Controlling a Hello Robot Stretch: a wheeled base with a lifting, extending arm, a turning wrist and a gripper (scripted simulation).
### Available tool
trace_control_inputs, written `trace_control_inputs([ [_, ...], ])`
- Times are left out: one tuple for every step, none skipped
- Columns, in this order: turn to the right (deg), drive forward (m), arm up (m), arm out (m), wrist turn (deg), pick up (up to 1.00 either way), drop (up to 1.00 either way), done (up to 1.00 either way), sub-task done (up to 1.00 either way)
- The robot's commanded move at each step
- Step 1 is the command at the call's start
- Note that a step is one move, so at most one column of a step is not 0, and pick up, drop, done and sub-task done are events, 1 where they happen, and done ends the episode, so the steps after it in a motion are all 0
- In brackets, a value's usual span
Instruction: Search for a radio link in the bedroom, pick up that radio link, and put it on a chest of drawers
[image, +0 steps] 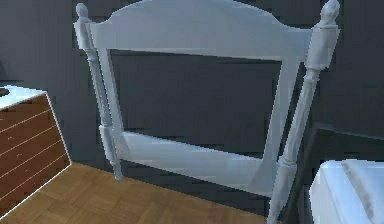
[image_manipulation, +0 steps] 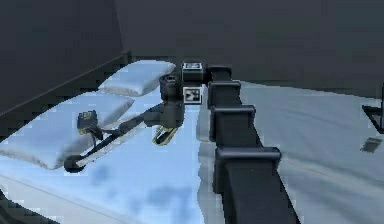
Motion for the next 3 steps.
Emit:
trace_control_inputs([
  [0.0,0.00,0.00,0.00,-42.0,0.00,0.00,0.00,0.00],
  [0.0,0.00,0.00,-0.22,0.0,0.00,0.00,0.00,0.00],
  [-45.0,0.00,0.00,0.00,0.0,0.00,0.00,0.00,0.00],
])
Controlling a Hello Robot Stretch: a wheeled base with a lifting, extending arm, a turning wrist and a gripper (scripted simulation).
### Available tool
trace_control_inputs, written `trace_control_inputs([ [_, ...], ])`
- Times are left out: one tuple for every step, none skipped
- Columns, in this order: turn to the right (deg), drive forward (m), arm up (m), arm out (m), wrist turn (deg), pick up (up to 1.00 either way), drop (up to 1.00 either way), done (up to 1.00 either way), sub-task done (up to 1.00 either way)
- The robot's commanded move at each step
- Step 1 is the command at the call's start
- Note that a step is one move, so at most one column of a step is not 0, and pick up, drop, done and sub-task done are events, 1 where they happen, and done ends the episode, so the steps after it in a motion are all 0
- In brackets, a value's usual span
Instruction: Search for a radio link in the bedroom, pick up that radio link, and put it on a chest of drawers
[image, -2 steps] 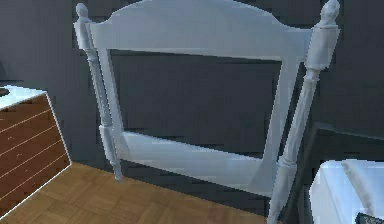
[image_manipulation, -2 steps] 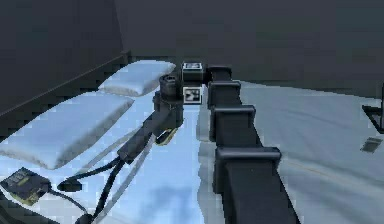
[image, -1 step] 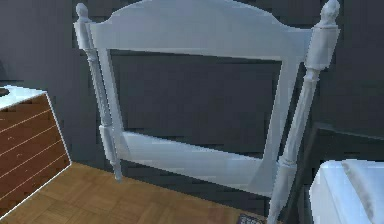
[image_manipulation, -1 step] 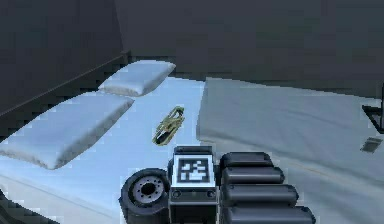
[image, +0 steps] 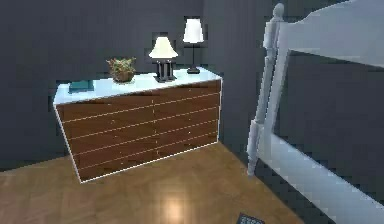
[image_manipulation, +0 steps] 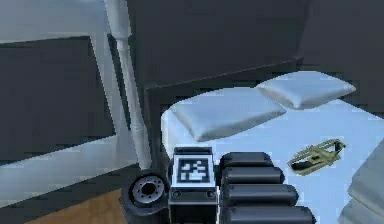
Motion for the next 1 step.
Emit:
trace_control_inputs([
  [-45.0,0.00,0.00,0.00,0.0,0.00,0.00,0.00,0.00],
])
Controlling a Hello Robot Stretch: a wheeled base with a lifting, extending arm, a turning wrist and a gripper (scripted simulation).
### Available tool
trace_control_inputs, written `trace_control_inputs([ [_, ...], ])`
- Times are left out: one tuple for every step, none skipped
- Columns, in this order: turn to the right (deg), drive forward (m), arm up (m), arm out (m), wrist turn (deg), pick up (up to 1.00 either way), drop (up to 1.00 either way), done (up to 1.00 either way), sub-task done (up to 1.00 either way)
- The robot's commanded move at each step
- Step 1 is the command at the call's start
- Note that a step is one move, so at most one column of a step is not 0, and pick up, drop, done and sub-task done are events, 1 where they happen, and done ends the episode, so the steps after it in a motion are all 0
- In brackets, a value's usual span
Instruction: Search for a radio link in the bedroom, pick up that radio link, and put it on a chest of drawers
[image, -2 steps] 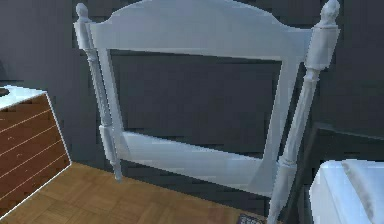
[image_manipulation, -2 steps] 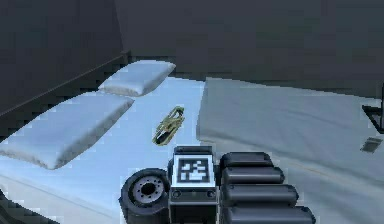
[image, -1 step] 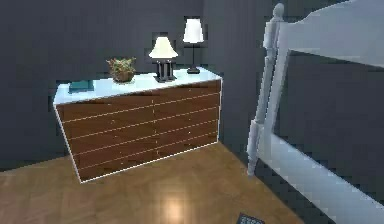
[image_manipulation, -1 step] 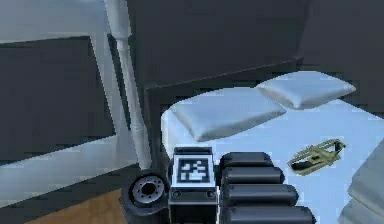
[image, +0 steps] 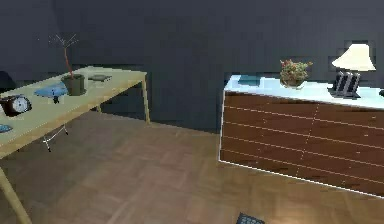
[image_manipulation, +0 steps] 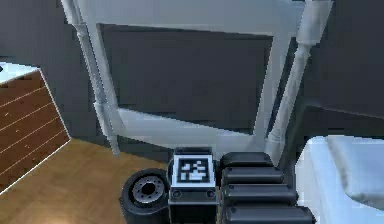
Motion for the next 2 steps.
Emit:
trace_control_inputs([
  [-45.0,0.00,0.00,0.00,0.0,0.00,0.00,0.00,0.00],
  [-24.0,0.00,0.00,0.00,0.0,0.00,0.00,0.00,0.00],
])
